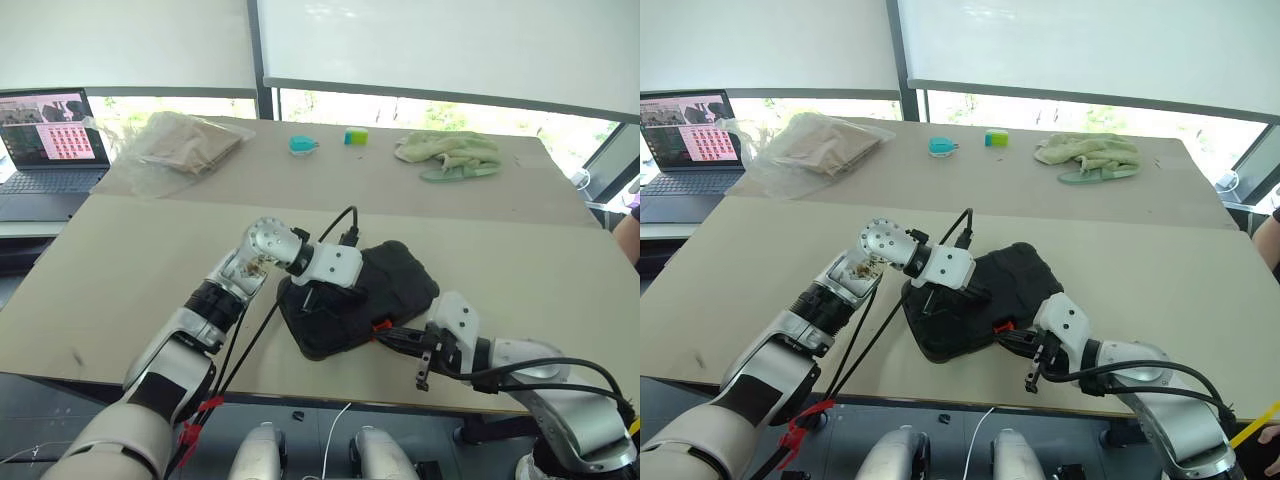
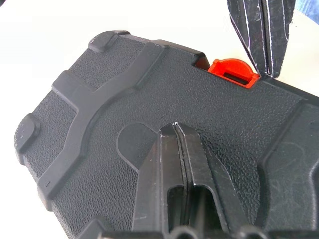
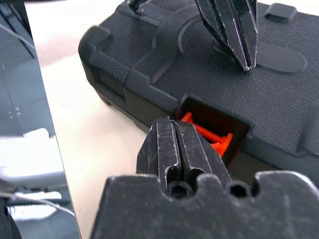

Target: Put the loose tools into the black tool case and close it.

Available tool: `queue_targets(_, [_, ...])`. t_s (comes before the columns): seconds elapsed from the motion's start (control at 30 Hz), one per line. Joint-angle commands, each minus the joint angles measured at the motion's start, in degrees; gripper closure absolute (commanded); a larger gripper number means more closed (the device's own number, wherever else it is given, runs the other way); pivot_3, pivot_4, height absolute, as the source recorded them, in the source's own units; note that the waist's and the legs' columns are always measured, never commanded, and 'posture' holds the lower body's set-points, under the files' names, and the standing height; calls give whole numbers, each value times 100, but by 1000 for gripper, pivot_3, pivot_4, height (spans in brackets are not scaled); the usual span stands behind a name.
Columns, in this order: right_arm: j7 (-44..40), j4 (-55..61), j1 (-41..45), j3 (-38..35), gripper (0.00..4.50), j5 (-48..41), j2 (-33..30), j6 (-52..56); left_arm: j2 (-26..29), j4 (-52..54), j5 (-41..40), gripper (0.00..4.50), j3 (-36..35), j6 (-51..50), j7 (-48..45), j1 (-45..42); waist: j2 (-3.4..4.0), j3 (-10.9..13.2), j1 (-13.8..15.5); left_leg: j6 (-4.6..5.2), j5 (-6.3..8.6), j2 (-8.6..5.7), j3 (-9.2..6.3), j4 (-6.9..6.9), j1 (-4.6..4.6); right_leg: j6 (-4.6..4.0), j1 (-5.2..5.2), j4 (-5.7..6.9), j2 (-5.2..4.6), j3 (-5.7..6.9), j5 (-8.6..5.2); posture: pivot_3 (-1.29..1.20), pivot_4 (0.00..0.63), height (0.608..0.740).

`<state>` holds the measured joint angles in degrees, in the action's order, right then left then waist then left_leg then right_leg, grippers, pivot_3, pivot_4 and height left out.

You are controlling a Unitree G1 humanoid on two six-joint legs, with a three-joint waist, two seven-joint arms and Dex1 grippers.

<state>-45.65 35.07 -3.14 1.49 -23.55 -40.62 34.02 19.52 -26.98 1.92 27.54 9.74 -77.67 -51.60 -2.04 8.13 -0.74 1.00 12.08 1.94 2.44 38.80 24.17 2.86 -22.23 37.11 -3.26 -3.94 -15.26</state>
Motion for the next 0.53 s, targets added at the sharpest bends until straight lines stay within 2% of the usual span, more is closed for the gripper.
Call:
queue_targets(0.03, [-335,473,-203,-923,3913,-505,-478,148,504,309,-260,3940,-184,-1124,-491,317,1,1,-21,0,0,0,-1,-1,2,-1,-3,0,-2,-2,1,0,150,740])
queue_targets(0.1, [-865,498,-408,-1746,3389,-1045,-945,387,1160,875,-812,3440,-590,-1944,-998,511,5,3,-67,0,0,4,-9,-7,0,-3,-5,0,1,-4,1,0,150,740])
queue_targets(0.13, [-1089,475,-500,-2077,3010,-1250,-1134,469,1433,1110,-1024,3026,-740,-2264,-1185,598,14,9,-98,0,0,6,-15,-11,-1,-6,-8,1,2,-5,0,0,150,740])
queue_targets(0.17, [-1507,319,-583,-2652,2625,-1620,-1415,675,2073,1415,-1547,2626,-907,-2699,-1353,766,16,10,-143,0,0,7,-18,-17,0,-12,-10,2,2,-7,0,0,150,740])
queue_targets(0.27, [-2200,-200,-651,-3678,1690,-2342,-1937,1143,3213,1909,-2359,1664,-1290,-3375,-1483,1130,13,22,-198,0,0,19,-20,-52,-21,-39,-11,0,7,-7,3,0,150,740])
queue_targets(0.37, [-2652,-843,-575,-4297,587,-2829,-2306,1588,3715,2089,-2624,585,-1938,-3899,-1368,1408,12,29,-62,0,0,23,-26,-65,-37,-31,0,0,-1,2,-14,0,150,740])
queue_targets(0.43, [-2907,-1182,-598,-4519,52,-2910,-2478,1740,3880,2229,-2910,61,-2414,-4371,-1132,1563,8,41,9,-1,0,16,-22,-64,-33,-8,0,-3,-15,7,-29,0,150,740])
queue_targets(0.53, [-3148,-1484,-738,-4533,52,-2698,-2571,1623,4042,2541,-3290,61,-3214,-4764,-773,2129,-9,49,50,-1,0,10,-18,-64,-28,-9,-1,-11,-25,4,-27,0,150,740])
